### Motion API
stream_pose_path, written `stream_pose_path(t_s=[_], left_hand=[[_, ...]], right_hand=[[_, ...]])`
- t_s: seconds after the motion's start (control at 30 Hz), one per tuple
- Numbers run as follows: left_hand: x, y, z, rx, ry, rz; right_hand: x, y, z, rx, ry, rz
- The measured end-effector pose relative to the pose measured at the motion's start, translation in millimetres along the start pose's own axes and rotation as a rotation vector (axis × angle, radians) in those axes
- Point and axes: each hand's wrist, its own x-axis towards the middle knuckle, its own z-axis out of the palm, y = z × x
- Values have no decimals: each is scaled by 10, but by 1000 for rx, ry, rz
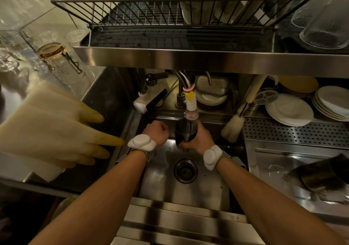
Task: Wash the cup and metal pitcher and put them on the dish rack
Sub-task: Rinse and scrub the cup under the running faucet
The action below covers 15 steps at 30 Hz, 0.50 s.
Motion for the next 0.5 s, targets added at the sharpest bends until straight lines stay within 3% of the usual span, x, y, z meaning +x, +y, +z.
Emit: stream_pose_path(t_s=[0.27, 0.5], left_hand=[[8, -22, 48, -10, -12, 3], [-107, 26, 78, 5, -60, 14]], right_hand=[[35, 18, -40, -3, 2, 20], [-58, 60, -262, -239, 8, 73]])
